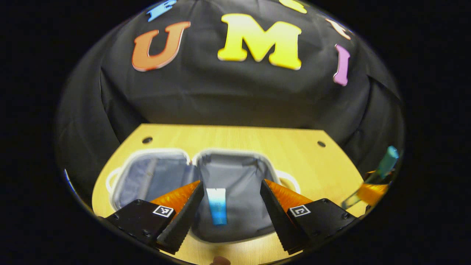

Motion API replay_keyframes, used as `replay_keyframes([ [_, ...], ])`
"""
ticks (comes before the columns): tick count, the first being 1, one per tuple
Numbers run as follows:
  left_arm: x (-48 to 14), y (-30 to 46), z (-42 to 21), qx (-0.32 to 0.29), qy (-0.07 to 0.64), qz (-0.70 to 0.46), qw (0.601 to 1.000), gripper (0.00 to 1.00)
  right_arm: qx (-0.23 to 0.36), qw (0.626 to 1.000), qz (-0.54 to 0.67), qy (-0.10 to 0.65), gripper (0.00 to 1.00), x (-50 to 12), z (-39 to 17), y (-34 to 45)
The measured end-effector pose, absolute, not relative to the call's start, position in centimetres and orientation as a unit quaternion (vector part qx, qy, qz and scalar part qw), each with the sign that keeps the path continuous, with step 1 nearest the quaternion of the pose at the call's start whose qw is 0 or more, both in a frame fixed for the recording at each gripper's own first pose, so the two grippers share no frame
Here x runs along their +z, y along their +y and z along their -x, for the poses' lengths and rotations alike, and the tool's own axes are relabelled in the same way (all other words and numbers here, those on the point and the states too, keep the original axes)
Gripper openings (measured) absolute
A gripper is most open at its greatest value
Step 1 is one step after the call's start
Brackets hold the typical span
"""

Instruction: First open the suitcase, pack the skin care products into it, and then close the suitcase.

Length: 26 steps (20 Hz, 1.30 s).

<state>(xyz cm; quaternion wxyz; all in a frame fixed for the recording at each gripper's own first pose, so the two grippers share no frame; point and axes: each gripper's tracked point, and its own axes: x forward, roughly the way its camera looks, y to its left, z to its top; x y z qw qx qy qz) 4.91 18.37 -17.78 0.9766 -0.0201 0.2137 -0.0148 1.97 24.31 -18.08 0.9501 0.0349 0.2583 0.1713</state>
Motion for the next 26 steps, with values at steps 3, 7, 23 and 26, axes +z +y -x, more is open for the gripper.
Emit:
replay_keyframes([
  [3,-12.2,20.4,-1.5,-0.009,0.131,-0.009,0.991,0.98,0.195,0.944,-0.037,0.263,0.41,-18.2,-3.2,29.1],
  [7,-6.1,23.3,4.1,0.011,0.069,-0.02,0.997,0.98,0.219,0.932,-0.04,0.287,0.39,-20.1,-4.6,34.9],
  [23,-4.7,28.9,12.3,0.044,0.04,-0.016,0.998,0.97,0.169,0.897,-0.027,0.408,0.41,-31.6,-6.5,40.3],
  [26,-5.0,29.5,12.0,0.047,0.046,-0.015,0.998,0.98,0.156,0.894,-0.031,0.418,0.41,-32.4,-8.8,41.1],
])
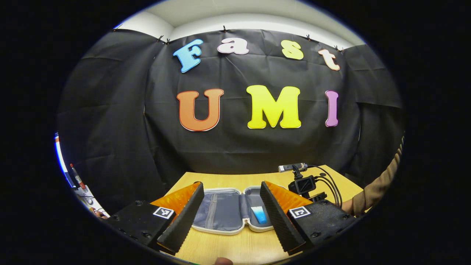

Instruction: First open the suitcase, pack the skin care products into it, and then close the suitcase.

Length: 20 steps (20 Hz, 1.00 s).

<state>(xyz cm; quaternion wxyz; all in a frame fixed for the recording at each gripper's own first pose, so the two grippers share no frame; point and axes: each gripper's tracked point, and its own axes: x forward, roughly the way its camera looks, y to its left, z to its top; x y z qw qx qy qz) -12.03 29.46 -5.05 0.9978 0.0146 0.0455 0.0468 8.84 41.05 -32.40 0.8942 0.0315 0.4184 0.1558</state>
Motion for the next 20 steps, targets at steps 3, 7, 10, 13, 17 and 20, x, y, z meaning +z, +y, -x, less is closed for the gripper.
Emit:
replay_keyframes([
  [3,-6.0,30.6,11.9,0.06,0.059,-0.02,0.996,0.98,0.136,0.887,-0.043,0.439,0.41,-33.7,-10.5,41.5],
  [7,-8.0,32.3,12.0,0.075,0.073,-0.012,0.994,0.98,0.114,0.877,-0.046,0.465,0.41,-35.2,-11.4,41.7],
  [10,-10.3,33.3,12.5,0.088,0.091,-0.013,0.992,0.98,0.101,0.873,-0.05,0.474,0.41,-35.7,-11.5,41.8],
  [13,-11.9,34.3,13.0,0.098,0.105,0.0,0.99,0.98,0.1,0.873,-0.044,0.476,0.43,-35.5,-11.4,42.2],
  [17,-13.4,36.0,13.5,0.112,0.126,0.032,0.985,0.98,0.097,0.874,-0.06,0.473,0.46,-34.0,-11.0,41.9],
  [20,-13.4,37.3,12.9,0.112,0.126,0.043,0.985,0.98,0.118,0.891,-0.057,0.434,0.7,-29.8,-10.2,41.5],
])
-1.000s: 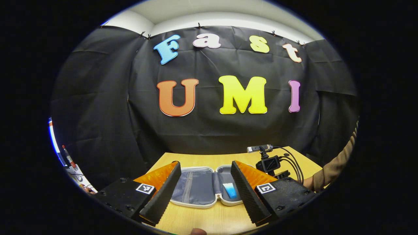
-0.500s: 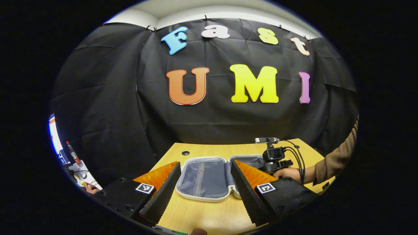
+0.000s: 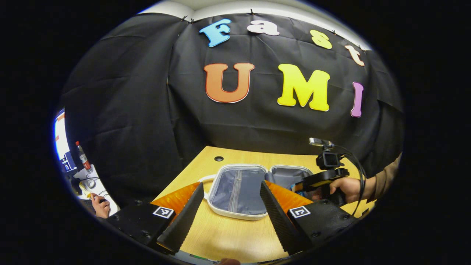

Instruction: First open the suitcase, pack the skin care products into it, and then close the suitcase.

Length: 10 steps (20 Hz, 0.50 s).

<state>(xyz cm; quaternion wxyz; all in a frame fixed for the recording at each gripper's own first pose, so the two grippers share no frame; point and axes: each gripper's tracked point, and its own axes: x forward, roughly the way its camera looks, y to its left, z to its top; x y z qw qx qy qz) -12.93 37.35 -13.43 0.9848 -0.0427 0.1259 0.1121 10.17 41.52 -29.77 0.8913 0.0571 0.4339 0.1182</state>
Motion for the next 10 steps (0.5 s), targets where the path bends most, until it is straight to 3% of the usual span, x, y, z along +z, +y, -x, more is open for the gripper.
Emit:
replay_keyframes([
  [2,-14.6,38.5,12.1,0.112,0.139,0.067,0.982,0.98,0.127,0.914,-0.047,0.382,0.8,-25.6,-9.6,40.2],
  [10,-21.0,44.9,7.4,0.084,0.172,0.292,0.937,0.99,0.161,0.977,0.008,0.138,0.8,-7.2,-2.8,29.6],
])
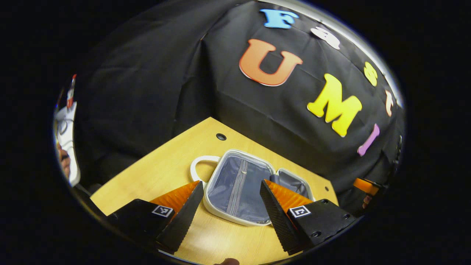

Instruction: First open the suitcase, pack the skin care products into it, and then close the suitcase.

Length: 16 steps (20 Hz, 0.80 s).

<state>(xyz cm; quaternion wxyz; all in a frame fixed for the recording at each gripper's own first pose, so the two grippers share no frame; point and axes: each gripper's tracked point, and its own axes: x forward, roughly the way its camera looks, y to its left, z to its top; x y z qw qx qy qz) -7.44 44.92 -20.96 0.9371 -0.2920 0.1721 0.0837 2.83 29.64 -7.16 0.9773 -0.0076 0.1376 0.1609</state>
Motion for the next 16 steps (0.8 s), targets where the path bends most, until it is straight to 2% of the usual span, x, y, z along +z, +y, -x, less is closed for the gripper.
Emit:
replay_keyframes([
  [2,-23.0,47.1,5.4,0.081,0.173,0.325,0.926,0.99,0.14,0.986,0.018,0.085,0.77,-3.5,-0.7,26.1],
  [6,-27.0,50.6,2.5,0.086,0.189,0.402,0.892,0.98,0.097,0.994,0.026,0.034,0.79,0.7,3.3,20.3],
  [9,-29.7,50.9,0.0,0.07,0.191,0.487,0.849,0.98,0.069,0.996,0.036,0.038,0.77,0.7,4.5,17.9],
  [10,-31.1,51.3,-0.5,0.076,0.19,0.512,0.835,0.97,0.064,0.996,0.04,0.043,0.8,0.5,4.9,17.4],
  [13,-32.6,51.5,-1.8,0.075,0.18,0.568,0.8,0.96,0.051,0.996,0.05,0.062,0.8,-0.4,5.5,16.0],
  [15,-33.1,51.6,-2.0,0.073,0.175,0.582,0.791,0.9,0.044,0.995,0.046,0.075,0.8,-1.0,5.9,15.4],
  [16,-33.1,51.5,-2.2,0.071,0.176,0.585,0.788,0.82,0.038,0.995,0.044,0.078,0.8,-1.1,6.1,14.8],
])
